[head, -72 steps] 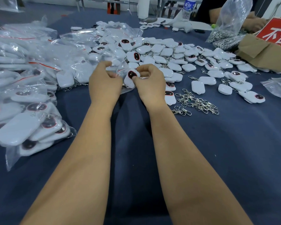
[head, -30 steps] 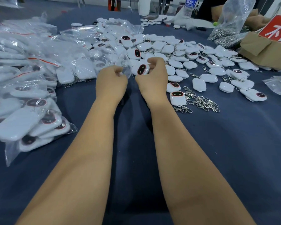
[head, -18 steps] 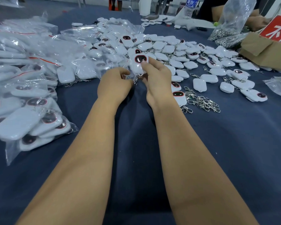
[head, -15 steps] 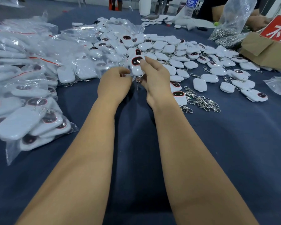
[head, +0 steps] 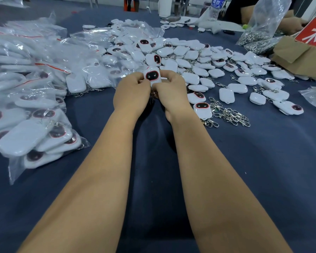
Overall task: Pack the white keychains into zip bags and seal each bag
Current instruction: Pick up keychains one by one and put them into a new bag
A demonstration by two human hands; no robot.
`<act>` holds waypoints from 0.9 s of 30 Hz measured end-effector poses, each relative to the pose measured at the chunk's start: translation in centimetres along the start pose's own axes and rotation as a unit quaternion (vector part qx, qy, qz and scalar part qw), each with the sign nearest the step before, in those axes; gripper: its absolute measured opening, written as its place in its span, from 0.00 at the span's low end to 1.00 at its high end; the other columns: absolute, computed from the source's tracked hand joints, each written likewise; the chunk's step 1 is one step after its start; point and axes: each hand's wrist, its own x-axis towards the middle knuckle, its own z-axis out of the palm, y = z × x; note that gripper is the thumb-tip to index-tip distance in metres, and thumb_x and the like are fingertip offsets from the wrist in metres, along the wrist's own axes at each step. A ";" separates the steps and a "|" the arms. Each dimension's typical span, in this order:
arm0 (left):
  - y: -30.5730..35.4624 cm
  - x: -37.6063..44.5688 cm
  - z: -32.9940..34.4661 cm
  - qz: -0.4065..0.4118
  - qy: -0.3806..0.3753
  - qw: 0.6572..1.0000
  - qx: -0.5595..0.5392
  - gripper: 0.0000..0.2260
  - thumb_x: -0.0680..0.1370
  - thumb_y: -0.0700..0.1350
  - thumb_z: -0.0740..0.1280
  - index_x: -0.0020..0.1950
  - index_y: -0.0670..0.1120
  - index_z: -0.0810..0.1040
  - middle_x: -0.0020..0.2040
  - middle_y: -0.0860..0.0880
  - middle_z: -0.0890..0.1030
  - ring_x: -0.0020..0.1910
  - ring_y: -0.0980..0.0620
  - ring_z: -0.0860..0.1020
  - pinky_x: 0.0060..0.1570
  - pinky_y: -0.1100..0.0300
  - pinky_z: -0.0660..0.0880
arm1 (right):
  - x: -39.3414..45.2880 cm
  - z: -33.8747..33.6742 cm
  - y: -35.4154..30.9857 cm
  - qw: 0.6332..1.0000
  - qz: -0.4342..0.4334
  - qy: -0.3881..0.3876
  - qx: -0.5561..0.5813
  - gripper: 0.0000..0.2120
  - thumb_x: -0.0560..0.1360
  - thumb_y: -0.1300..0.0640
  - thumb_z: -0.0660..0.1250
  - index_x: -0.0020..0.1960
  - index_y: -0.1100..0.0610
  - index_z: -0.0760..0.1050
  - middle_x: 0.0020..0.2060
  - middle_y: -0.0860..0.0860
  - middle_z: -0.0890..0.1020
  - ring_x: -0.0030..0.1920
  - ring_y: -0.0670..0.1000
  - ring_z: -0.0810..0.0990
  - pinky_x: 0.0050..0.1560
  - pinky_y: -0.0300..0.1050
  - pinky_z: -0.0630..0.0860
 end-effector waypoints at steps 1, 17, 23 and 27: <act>0.1 0.0 0.1 0.002 0.005 1.000 0.010 0.11 0.78 0.47 0.60 0.37 0.52 0.75 0.31 0.55 0.75 0.33 0.54 0.72 0.35 0.58 0.66 | 0.1 0.1 0.1 1.000 0.002 0.002 -0.004 0.12 0.75 0.70 0.65 0.56 0.60 0.77 0.47 0.59 0.84 0.42 0.52 0.82 0.48 0.48 0.80; 0.9 -0.7 0.5 0.000 0.014 1.000 -0.017 0.12 0.79 0.46 0.60 0.55 0.54 0.80 0.50 0.51 0.83 0.50 0.48 0.80 0.52 0.47 0.78 | -0.1 0.1 -0.7 0.996 0.033 0.002 0.079 0.08 0.76 0.68 0.63 0.53 0.60 0.76 0.40 0.55 0.81 0.40 0.52 0.80 0.46 0.47 0.79; 1.3 -0.9 0.3 -0.024 0.008 0.998 -0.055 0.10 0.76 0.49 0.62 0.53 0.55 0.81 0.48 0.53 0.83 0.49 0.51 0.81 0.54 0.45 0.78 | -0.5 0.1 -0.7 0.997 0.014 -0.001 0.072 0.08 0.77 0.68 0.62 0.49 0.58 0.77 0.47 0.62 0.83 0.52 0.63 0.83 0.58 0.59 0.78; 1.4 -0.9 0.3 -0.032 0.005 0.998 -0.057 0.05 0.76 0.50 0.64 0.48 0.57 0.79 0.46 0.53 0.83 0.47 0.51 0.81 0.53 0.45 0.79 | -0.5 0.1 -0.7 0.999 0.009 -0.008 0.050 0.10 0.78 0.69 0.60 0.48 0.56 0.76 0.50 0.61 0.83 0.50 0.60 0.83 0.59 0.59 0.79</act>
